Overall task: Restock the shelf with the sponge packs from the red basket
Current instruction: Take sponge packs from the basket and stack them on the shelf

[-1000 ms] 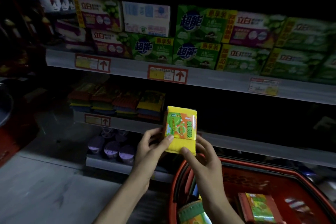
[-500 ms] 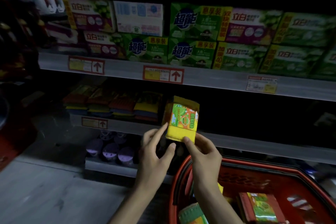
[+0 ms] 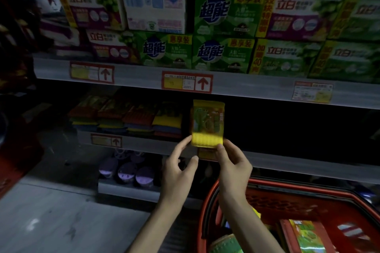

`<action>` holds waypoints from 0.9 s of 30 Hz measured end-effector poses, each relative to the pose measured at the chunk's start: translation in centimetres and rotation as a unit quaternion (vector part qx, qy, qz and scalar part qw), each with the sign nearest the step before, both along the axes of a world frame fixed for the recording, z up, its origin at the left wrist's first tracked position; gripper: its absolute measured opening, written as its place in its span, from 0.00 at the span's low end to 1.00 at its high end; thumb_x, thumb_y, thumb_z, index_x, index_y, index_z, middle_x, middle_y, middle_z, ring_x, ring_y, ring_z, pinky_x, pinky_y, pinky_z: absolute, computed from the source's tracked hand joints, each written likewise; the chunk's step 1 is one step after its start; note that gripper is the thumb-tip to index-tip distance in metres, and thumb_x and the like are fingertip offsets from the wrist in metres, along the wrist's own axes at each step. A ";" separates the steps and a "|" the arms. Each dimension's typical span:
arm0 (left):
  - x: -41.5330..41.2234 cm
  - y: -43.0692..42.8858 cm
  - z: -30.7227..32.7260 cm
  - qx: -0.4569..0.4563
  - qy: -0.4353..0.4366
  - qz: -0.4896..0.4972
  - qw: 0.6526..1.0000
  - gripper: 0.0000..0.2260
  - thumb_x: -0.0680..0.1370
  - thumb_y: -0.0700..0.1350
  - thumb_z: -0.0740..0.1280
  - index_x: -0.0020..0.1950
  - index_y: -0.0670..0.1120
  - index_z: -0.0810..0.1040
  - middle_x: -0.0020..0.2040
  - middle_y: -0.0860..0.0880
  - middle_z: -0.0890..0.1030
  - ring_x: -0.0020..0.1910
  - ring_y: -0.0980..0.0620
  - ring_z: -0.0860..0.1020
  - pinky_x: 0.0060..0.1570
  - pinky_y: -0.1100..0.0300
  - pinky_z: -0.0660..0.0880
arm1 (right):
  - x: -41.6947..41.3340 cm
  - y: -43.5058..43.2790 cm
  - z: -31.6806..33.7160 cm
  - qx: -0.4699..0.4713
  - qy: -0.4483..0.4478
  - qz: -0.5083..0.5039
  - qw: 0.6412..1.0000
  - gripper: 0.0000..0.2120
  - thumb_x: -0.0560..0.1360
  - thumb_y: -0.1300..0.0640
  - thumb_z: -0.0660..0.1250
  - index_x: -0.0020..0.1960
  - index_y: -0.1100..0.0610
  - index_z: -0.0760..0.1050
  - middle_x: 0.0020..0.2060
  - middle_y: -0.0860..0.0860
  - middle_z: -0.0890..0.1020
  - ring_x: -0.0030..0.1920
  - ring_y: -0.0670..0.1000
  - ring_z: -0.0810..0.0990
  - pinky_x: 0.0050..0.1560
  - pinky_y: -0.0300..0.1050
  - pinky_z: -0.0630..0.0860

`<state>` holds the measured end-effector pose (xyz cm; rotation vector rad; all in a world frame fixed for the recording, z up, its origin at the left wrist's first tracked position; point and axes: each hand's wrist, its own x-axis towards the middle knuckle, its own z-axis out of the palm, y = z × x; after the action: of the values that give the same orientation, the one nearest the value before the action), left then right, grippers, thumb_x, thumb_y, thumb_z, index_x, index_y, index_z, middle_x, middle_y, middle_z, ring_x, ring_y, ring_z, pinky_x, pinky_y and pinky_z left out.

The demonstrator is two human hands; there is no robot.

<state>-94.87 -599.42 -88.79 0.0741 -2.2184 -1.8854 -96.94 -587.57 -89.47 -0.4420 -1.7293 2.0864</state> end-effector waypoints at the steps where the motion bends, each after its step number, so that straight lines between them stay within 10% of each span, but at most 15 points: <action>1: -0.2 0.1 0.0 0.002 -0.002 0.000 1.000 0.22 0.81 0.41 0.68 0.71 0.62 0.75 0.67 0.68 0.76 0.69 0.70 0.70 0.67 0.65 0.69 | -0.2 -0.1 -0.1 -0.013 -0.005 -0.006 1.000 0.09 0.79 0.57 0.73 0.58 0.49 0.82 0.53 0.46 0.86 0.57 0.46 0.85 0.63 0.48 0.80; 7: -1.8 0.9 -0.1 0.030 -0.027 0.023 0.999 0.22 0.82 0.40 0.67 0.70 0.62 0.74 0.70 0.61 0.74 0.68 0.60 0.75 0.68 0.54 0.73 | -1.2 -0.8 -0.5 -0.057 -0.030 -0.037 0.997 0.08 0.76 0.58 0.76 0.54 0.55 0.83 0.48 0.52 0.88 0.52 0.50 0.87 0.59 0.51 0.82; 14: -2.9 0.9 -0.4 0.084 -0.038 0.051 0.994 0.19 0.82 0.37 0.67 0.69 0.55 0.75 0.61 0.65 0.75 0.55 0.75 0.76 0.50 0.75 0.74 | -2.0 -1.0 -0.6 0.030 -0.027 -0.039 0.998 0.02 0.77 0.54 0.75 0.49 0.50 0.84 0.43 0.47 0.88 0.48 0.47 0.87 0.55 0.51 0.83; 27: -3.0 0.8 0.5 0.128 -0.050 0.082 0.987 0.17 0.82 0.39 0.68 0.66 0.58 0.76 0.58 0.54 0.82 0.51 0.68 0.80 0.45 0.75 0.74 | -2.2 -0.8 0.4 0.141 -0.021 0.024 0.990 0.14 0.78 0.60 0.72 0.47 0.40 0.76 0.44 0.38 0.83 0.46 0.33 0.81 0.57 0.45 0.81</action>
<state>-97.91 -598.64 -88.26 0.3900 -1.9488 -2.1018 -99.18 -588.36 -89.04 -0.3635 -2.0381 1.8353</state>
